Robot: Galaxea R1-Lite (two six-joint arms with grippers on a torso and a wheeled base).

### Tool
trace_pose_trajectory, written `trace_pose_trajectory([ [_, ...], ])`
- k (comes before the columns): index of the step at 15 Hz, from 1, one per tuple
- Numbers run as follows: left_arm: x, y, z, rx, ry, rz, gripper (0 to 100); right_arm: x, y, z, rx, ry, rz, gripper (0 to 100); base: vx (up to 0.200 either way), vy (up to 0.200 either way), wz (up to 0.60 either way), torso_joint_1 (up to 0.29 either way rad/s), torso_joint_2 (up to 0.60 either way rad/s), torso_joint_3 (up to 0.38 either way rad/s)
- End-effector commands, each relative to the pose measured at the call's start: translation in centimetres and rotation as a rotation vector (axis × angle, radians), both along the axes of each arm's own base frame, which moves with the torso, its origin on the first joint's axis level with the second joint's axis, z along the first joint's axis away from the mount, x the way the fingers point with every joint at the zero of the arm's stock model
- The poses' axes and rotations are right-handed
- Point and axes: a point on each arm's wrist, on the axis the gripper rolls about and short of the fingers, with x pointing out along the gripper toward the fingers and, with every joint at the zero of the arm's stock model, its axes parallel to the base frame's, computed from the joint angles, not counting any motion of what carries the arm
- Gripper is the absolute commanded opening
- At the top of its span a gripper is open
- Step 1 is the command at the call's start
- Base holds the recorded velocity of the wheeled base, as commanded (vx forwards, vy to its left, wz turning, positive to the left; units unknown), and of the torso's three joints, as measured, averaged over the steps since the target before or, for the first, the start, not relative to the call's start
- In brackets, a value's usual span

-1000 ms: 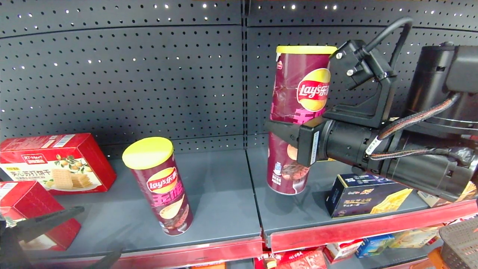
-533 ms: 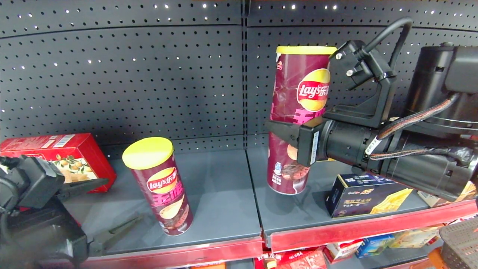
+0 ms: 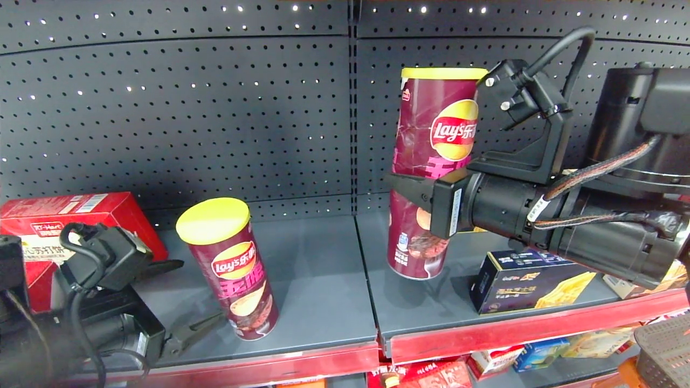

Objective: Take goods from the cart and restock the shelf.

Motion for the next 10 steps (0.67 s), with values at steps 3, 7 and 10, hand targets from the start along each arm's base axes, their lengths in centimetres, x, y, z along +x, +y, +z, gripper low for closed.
trace_pose_trajectory([
  [3,0.93,0.01,-0.37,0.017,0.018,0.039,100,0.03,-0.02,0.01,0.000,-0.001,-0.001,0,0.000,0.000,0.00,0.000,0.00,0.000],
  [7,1.36,0.11,-0.34,0.023,0.007,0.073,100,0.00,0.01,0.01,0.000,-0.001,0.000,0,0.000,0.000,0.00,0.000,0.00,0.000],
  [10,1.62,0.28,0.03,0.027,-0.007,0.099,100,0.00,0.01,0.01,0.000,-0.001,0.000,0,0.000,0.000,0.00,0.000,0.00,0.000],
])
